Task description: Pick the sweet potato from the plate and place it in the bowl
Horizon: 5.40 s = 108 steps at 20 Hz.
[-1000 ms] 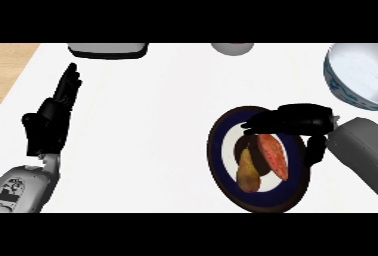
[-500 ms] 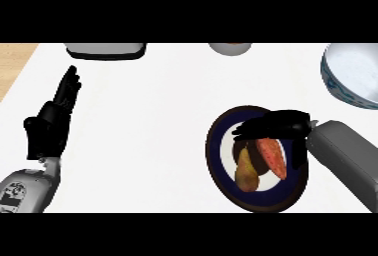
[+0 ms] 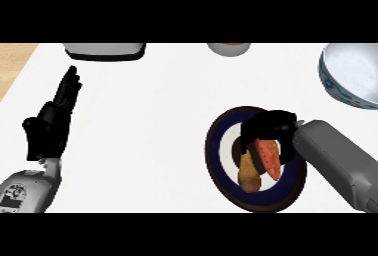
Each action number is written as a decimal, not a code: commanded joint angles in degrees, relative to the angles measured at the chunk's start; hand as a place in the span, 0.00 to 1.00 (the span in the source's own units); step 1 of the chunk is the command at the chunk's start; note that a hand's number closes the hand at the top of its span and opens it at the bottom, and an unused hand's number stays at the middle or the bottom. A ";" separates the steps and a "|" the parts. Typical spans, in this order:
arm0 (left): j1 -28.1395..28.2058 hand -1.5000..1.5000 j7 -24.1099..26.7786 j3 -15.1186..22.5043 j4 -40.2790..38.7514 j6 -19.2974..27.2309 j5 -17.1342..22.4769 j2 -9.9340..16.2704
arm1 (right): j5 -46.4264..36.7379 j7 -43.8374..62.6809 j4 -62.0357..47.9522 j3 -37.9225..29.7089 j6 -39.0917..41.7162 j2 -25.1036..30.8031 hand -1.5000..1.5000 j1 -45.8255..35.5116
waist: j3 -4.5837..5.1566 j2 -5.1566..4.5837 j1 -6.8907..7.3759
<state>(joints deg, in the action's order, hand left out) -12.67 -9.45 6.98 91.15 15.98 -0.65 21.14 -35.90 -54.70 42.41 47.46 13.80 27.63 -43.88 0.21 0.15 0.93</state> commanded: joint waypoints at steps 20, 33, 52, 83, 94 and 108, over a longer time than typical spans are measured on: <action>-0.53 0.50 -0.28 -2.25 -2.11 -1.40 -1.22 -0.51 | 16.10 47.61 -12.45 -25.68 -13.54 -14.39 1.00 -3.75 | 0.08 0.79 -1.88; -0.76 0.50 -0.88 -4.51 -2.73 -2.09 -0.57 0.60 | 5.31 91.15 -7.27 -29.71 -50.63 -20.80 1.00 -19.30 | -0.05 0.76 -2.50; 0.55 0.50 1.28 -5.42 -0.42 -5.50 -0.91 -1.18 | 7.06 76.52 -3.41 -45.14 -55.38 1.61 1.00 -6.86 | -0.24 -0.54 -0.29; -0.14 0.50 0.54 -2.32 1.23 -4.37 -4.56 -5.39 | 23.84 36.96 -27.71 -70.28 -47.14 13.02 0.00 -2.33 | -0.79 -1.93 2.90; -4.21 0.50 -1.34 -3.85 -2.88 -2.52 -6.96 -6.27 | 32.55 27.56 -29.13 -79.13 -37.07 15.83 0.00 0.99 | -0.42 -0.90 0.15; 1.78 0.50 0.83 -9.60 0.88 -8.02 -4.35 -3.94 | 40.54 22.23 -17.92 -79.69 -20.01 13.85 0.00 15.86 | -0.19 -0.06 -0.96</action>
<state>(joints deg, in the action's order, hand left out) -11.99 -9.14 -0.17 91.01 9.59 -5.97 16.14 3.18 -32.47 20.19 -33.10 -7.67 43.22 -31.02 -0.03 -0.03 0.11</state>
